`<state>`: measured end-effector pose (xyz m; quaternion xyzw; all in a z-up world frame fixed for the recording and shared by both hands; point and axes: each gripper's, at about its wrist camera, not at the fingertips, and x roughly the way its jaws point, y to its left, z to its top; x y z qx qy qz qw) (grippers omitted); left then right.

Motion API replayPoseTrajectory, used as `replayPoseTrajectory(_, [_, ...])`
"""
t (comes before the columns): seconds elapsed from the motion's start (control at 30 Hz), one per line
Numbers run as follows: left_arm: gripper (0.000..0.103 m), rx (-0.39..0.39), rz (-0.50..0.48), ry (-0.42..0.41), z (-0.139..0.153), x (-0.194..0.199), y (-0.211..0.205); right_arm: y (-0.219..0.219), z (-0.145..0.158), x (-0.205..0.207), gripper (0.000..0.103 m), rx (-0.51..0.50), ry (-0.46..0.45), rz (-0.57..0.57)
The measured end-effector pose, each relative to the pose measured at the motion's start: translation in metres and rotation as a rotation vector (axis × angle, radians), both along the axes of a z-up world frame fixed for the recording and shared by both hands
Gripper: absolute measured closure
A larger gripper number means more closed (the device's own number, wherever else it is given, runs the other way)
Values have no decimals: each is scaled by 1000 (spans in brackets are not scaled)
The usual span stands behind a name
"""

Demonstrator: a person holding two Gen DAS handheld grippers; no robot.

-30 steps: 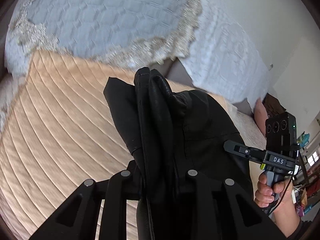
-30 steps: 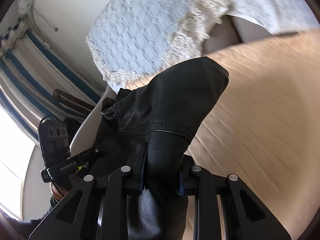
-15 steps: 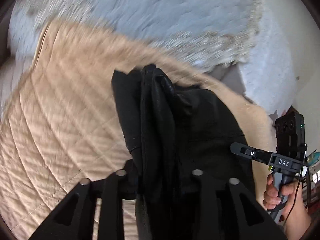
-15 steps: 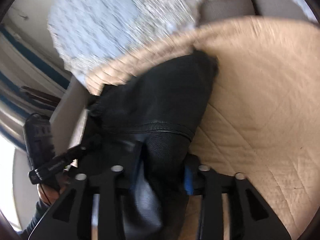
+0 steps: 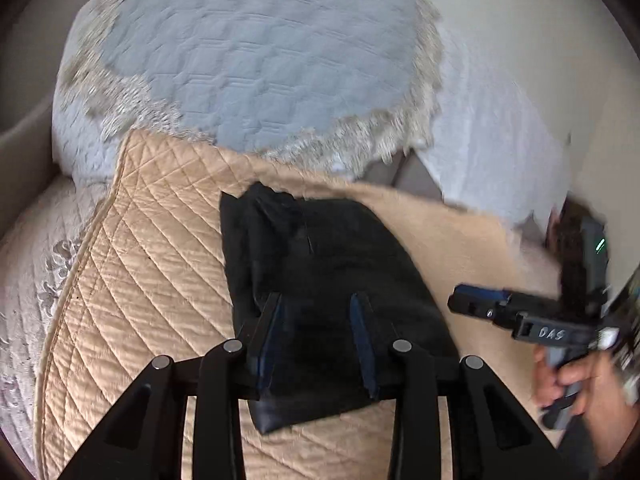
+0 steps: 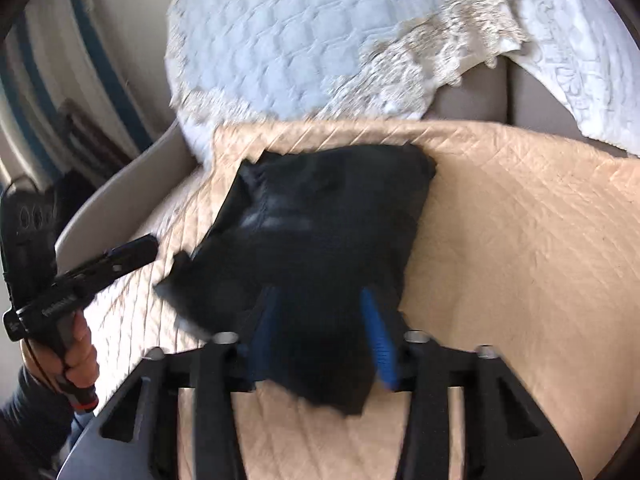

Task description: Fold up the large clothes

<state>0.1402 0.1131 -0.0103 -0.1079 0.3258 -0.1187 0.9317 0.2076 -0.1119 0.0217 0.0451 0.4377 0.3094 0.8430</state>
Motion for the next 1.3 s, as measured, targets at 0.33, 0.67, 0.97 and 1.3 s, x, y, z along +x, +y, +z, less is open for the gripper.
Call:
replayPoseTrajectory(0.33, [72,60,65,134,-31,-3,-6,10,-18,-13,69,-108,32,-4])
replayPoseTrajectory(0.67, [49,175,133,117,-13,-76,-27,-10,3,-95,45,-108,-33,-35])
replayPoseTrajectory(0.97, [46,232,185,216,-59,-79,-18,-6,-39,-108,45,-162,10,-56])
replayPoseTrajectory(1.3, [36,202,212,199,-75,-76,-11,2,-59,-100,39,-207,5,-67])
